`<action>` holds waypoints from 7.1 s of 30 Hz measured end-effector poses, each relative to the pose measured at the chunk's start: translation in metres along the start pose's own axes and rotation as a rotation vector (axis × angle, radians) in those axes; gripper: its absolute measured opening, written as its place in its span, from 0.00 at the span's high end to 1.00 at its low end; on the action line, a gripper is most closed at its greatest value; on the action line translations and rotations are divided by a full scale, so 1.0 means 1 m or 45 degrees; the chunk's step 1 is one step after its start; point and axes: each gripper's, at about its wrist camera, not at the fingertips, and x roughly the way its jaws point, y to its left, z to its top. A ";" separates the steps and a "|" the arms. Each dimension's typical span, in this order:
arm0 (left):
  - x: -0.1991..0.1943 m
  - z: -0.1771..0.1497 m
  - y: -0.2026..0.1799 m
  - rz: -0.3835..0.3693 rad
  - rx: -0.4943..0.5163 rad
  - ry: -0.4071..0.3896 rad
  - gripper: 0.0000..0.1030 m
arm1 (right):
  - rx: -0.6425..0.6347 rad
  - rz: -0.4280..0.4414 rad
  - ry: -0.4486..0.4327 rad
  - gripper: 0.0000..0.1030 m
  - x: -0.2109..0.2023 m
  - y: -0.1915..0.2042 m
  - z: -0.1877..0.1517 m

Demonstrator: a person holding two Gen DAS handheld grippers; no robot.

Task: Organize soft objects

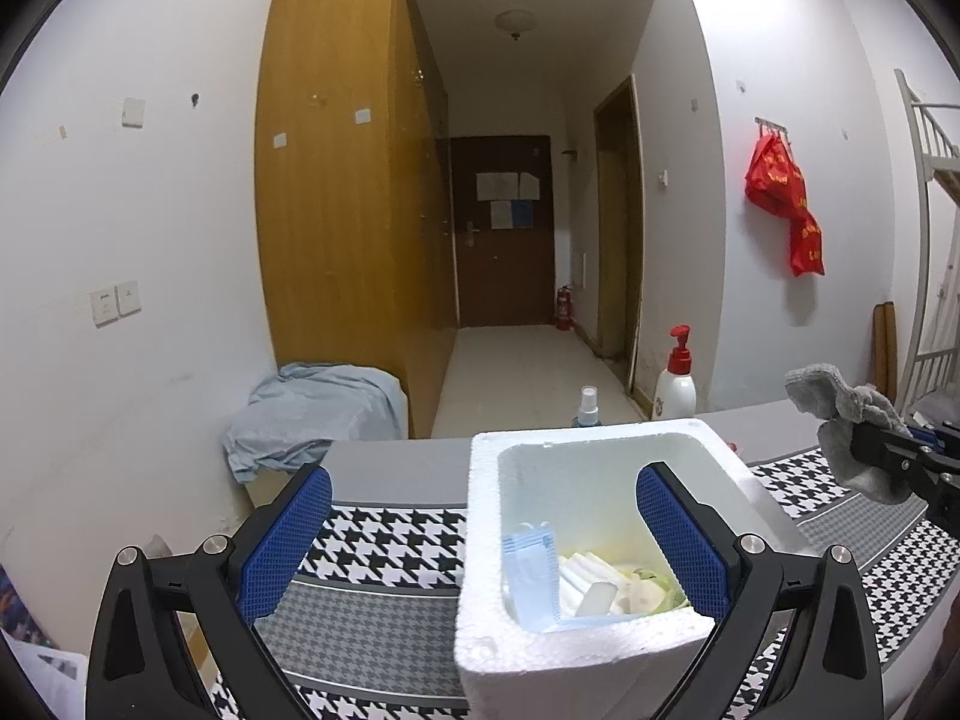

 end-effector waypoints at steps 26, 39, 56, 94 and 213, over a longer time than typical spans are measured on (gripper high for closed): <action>-0.014 -0.015 0.037 0.064 -0.044 0.004 0.01 | -0.054 0.133 0.018 0.82 0.025 0.042 0.013; -0.016 -0.020 0.050 0.043 -0.087 -0.002 0.01 | -0.025 0.187 0.083 0.81 0.046 0.055 0.015; -0.014 -0.024 0.055 0.018 -0.094 0.008 0.01 | -0.013 0.175 0.105 0.37 0.056 0.059 0.014; -0.036 -0.014 -0.002 -0.062 -0.027 -0.015 0.01 | -0.001 0.074 -0.070 0.00 -0.004 0.020 0.005; -0.171 -0.123 -0.080 -0.121 -0.013 -0.250 0.01 | 0.083 -0.174 -0.258 0.00 -0.162 0.001 -0.147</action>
